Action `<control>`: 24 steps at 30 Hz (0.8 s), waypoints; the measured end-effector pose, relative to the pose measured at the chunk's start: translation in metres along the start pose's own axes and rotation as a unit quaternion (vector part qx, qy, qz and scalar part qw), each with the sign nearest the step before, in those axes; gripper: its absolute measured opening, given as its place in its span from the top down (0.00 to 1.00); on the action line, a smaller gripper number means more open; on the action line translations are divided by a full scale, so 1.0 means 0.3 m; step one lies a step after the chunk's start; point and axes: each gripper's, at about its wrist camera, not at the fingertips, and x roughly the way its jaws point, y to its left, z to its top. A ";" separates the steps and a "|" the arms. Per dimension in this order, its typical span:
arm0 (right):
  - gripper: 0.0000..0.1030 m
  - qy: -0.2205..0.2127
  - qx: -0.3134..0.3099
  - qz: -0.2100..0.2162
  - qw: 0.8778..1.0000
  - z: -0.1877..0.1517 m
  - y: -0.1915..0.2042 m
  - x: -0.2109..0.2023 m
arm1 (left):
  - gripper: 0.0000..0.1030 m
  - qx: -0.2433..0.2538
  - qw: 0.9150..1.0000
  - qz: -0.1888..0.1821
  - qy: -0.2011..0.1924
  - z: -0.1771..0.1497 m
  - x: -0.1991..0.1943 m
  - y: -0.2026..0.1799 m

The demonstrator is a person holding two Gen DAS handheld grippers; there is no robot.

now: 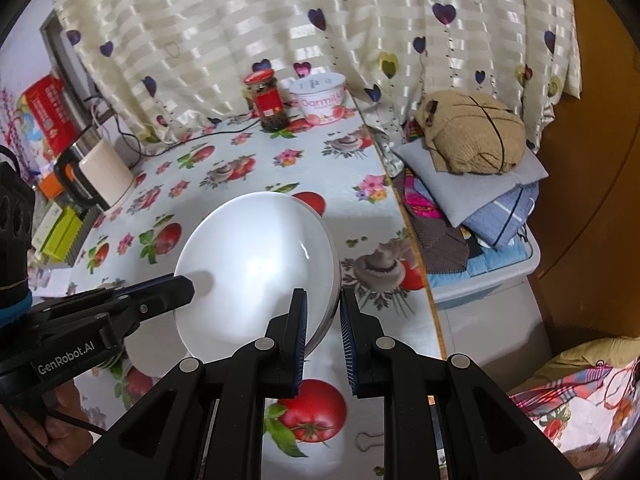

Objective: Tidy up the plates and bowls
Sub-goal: 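Carry the held white bowl with the right tool over the steel bowl stack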

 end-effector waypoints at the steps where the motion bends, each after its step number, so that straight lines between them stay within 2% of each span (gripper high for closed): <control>1: 0.84 -0.001 -0.003 0.001 1.000 0.001 0.008 -0.002 | 0.90 -0.002 1.000 0.001 -0.002 -0.003 -0.009 0.007; 18: 0.84 -0.001 -0.051 0.026 0.998 -0.001 0.210 -0.020 | 0.90 -0.030 0.999 0.026 -0.031 -0.068 -0.172 0.138; 24: 0.84 0.010 -0.068 0.039 0.997 -0.014 0.276 0.000 | 0.90 -0.046 0.998 0.040 -0.029 -0.099 -0.200 0.195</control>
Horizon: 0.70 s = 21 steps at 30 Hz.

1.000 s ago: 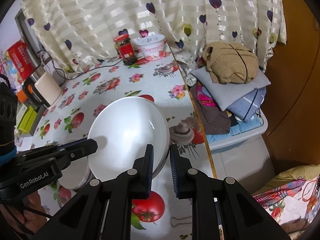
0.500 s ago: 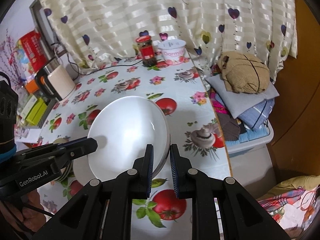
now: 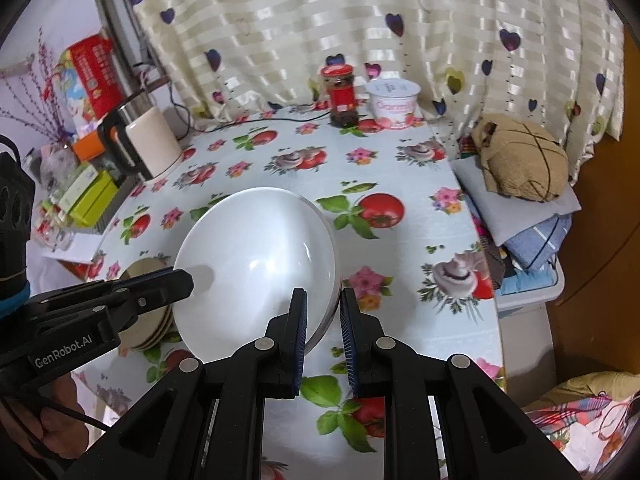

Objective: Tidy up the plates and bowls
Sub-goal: 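Carry the held white bowl with the right tool over the steel bowl stack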

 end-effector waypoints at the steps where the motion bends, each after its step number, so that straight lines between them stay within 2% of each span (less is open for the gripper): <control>1: 0.84 0.003 -0.002 0.003 1.000 -0.002 0.008 0.006 | 0.90 -0.002 1.000 0.002 0.002 -0.002 0.001 0.006; 10: 0.84 0.032 -0.010 0.024 0.999 -0.023 0.060 0.074 | 0.90 -0.022 0.999 0.027 0.023 -0.038 0.012 0.066; 21: 0.84 0.068 -0.010 0.037 0.997 -0.037 0.075 0.154 | 0.90 -0.043 0.997 0.037 0.044 -0.055 0.046 0.114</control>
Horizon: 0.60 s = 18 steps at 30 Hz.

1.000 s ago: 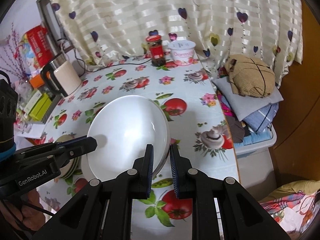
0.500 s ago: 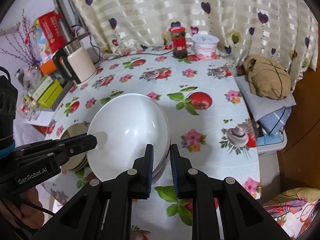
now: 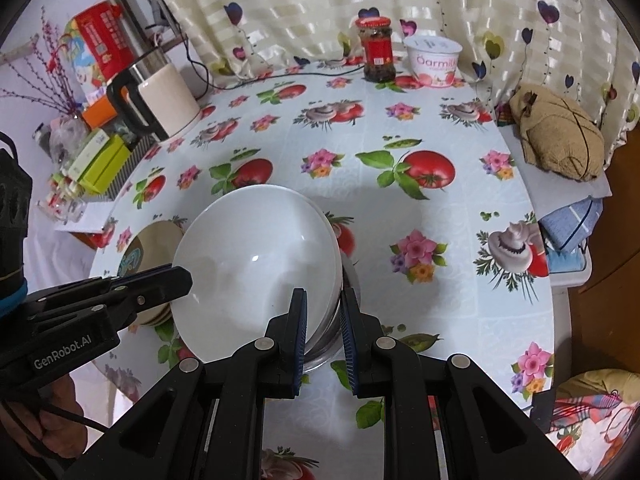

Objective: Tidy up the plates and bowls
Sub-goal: 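Carry the held white bowl with the right tool over the steel bowl stack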

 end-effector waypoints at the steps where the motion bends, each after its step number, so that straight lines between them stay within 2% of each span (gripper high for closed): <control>1: 0.84 0.004 -0.001 0.000 1.000 0.002 0.001 0.009 | 0.90 -0.002 1.000 0.001 0.002 0.000 0.005 0.004; 18: 0.81 0.031 -0.004 0.006 0.999 0.008 0.003 0.071 | 0.89 -0.019 1.000 -0.003 0.017 -0.008 0.042 0.042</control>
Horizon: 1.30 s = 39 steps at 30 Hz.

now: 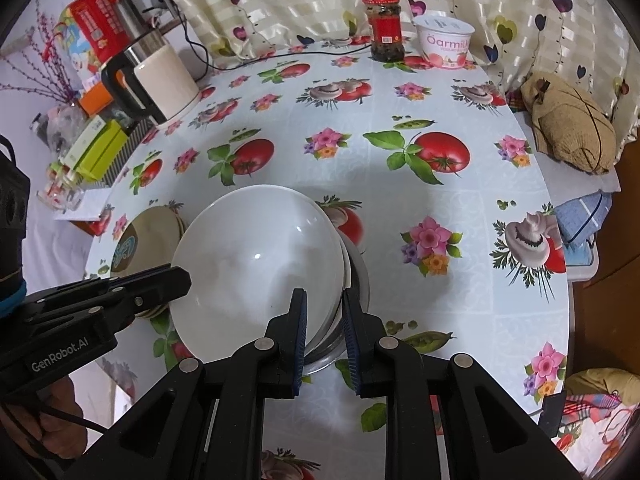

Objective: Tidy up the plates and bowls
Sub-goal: 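Carry the held white bowl with the right tool over the steel bowl stack, then lower the white bowl into the bowl stack and open the right tool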

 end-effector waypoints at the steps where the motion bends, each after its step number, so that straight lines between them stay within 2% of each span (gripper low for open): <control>1: 0.81 0.000 0.000 0.000 1.000 0.000 0.000 0.000 | 0.89 -0.001 1.000 -0.001 0.001 0.000 0.003 0.004; 12: 0.76 -0.011 0.000 0.001 1.000 0.009 0.005 -0.004 | 0.88 0.001 1.000 -0.004 -0.007 0.002 -0.001 0.005; 14: 0.78 -0.016 -0.003 -0.001 1.000 0.012 0.008 -0.006 | 0.88 0.003 1.000 -0.005 -0.011 0.004 -0.003 0.005; 15: 0.85 -0.018 -0.004 0.001 1.000 0.010 0.008 -0.009 | 0.88 0.005 1.000 -0.004 -0.015 0.005 -0.004 0.005; 17: 0.89 -0.021 -0.008 0.003 1.000 0.013 0.011 -0.010 | 0.89 0.009 1.000 -0.005 -0.019 0.008 -0.001 0.008; 23: 0.92 -0.020 -0.005 0.012 1.000 0.009 0.008 -0.004 | 0.90 0.009 1.000 -0.010 -0.018 0.012 0.010 0.023; 28: 0.90 -0.055 0.010 0.003 0.998 0.011 -0.011 -0.064 | 0.91 0.016 1.000 -0.007 -0.022 0.017 0.010 0.019; 34: 0.89 -0.017 0.022 0.011 1.000 -0.004 -0.032 0.001 | 0.92 0.016 1.000 -0.007 -0.020 0.014 0.021 0.027; 39: 0.88 -0.020 0.016 0.009 1.000 -0.005 -0.024 0.000 | 0.92 0.014 1.000 -0.003 -0.009 0.010 0.030 0.024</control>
